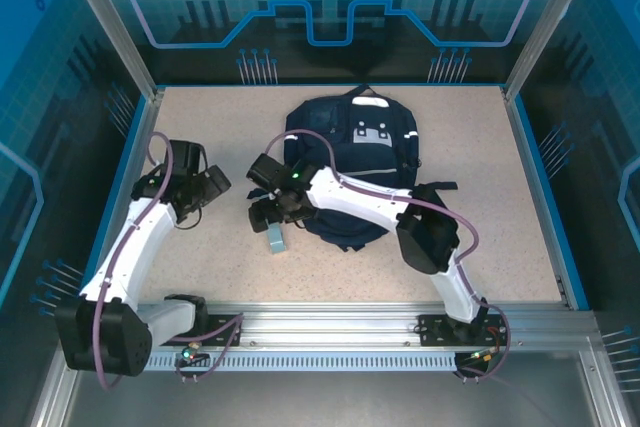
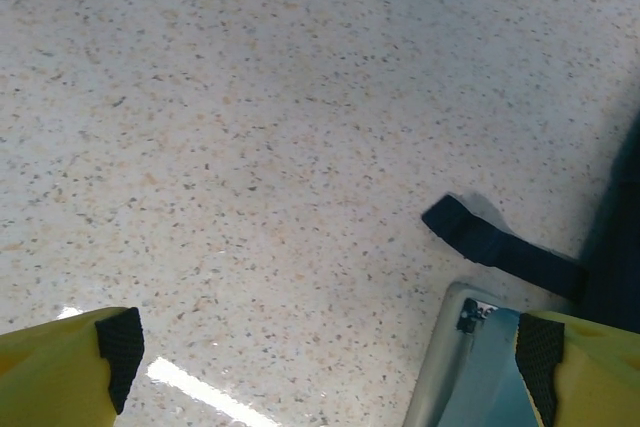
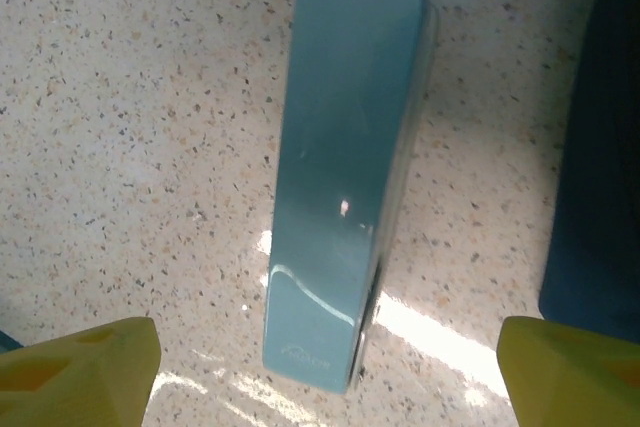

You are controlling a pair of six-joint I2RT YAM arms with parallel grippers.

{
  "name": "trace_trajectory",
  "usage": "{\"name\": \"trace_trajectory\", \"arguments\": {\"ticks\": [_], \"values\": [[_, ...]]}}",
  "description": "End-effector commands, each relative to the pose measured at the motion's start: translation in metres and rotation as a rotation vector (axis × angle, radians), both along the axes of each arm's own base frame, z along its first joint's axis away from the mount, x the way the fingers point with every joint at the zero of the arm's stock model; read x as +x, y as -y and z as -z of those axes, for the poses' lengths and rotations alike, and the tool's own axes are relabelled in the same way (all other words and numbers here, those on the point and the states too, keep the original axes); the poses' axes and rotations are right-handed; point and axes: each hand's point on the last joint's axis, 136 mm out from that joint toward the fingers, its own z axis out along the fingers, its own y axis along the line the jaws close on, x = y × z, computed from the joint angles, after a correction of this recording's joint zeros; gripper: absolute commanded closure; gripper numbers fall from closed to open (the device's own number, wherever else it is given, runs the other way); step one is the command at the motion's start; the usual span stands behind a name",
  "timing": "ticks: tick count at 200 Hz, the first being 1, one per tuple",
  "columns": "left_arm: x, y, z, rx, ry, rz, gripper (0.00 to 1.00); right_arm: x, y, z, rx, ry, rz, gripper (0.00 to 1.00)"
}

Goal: Pack books, pencil case, and school supplies into a backpack

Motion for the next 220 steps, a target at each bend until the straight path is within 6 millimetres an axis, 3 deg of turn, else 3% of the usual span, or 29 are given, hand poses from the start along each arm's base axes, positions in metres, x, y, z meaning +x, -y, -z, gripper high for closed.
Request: {"name": "trace_trajectory", "arguments": {"ticks": [1,38,41,60,110,132,137,178,198,220], "values": [[-0.010,-0.008,0.000,0.007,-0.015,-0.004,0.03,-0.007,0.000,0.016,-0.089,-0.018,-0.021,0.18],[-0.012,-0.012,-0.004,-0.001,0.000,-0.024,0.02,0.003,-0.008,0.030,-0.133,-0.020,0.009,0.34],[-0.012,-0.012,-0.004,-0.002,0.002,-0.023,0.03,0.003,-0.008,0.041,-0.153,-0.031,0.010,0.34],[-0.013,-0.012,-0.005,-0.006,0.000,-0.021,0.02,0.006,-0.011,0.051,-0.172,-0.036,0.014,0.40],[-0.014,-0.010,-0.009,-0.014,0.010,-0.016,0.02,0.011,-0.005,0.043,-0.191,-0.004,0.030,0.62],[-0.012,-0.007,-0.012,-0.028,0.018,-0.005,0.02,0.012,-0.001,0.031,-0.180,0.026,0.028,0.70],[-0.011,-0.006,-0.013,-0.032,0.021,0.000,0.02,0.013,0.000,0.016,-0.156,0.046,0.027,0.71],[0.001,0.021,-0.027,-0.110,0.094,0.156,0.02,0.008,0.016,-0.046,-0.037,0.150,-0.020,0.72],[0.007,0.040,-0.035,-0.132,0.146,0.244,0.02,0.005,0.039,-0.073,0.019,0.221,-0.011,0.72],[0.014,0.067,-0.043,-0.130,0.200,0.355,0.02,0.009,0.081,-0.094,0.050,0.266,0.066,0.72]]}}
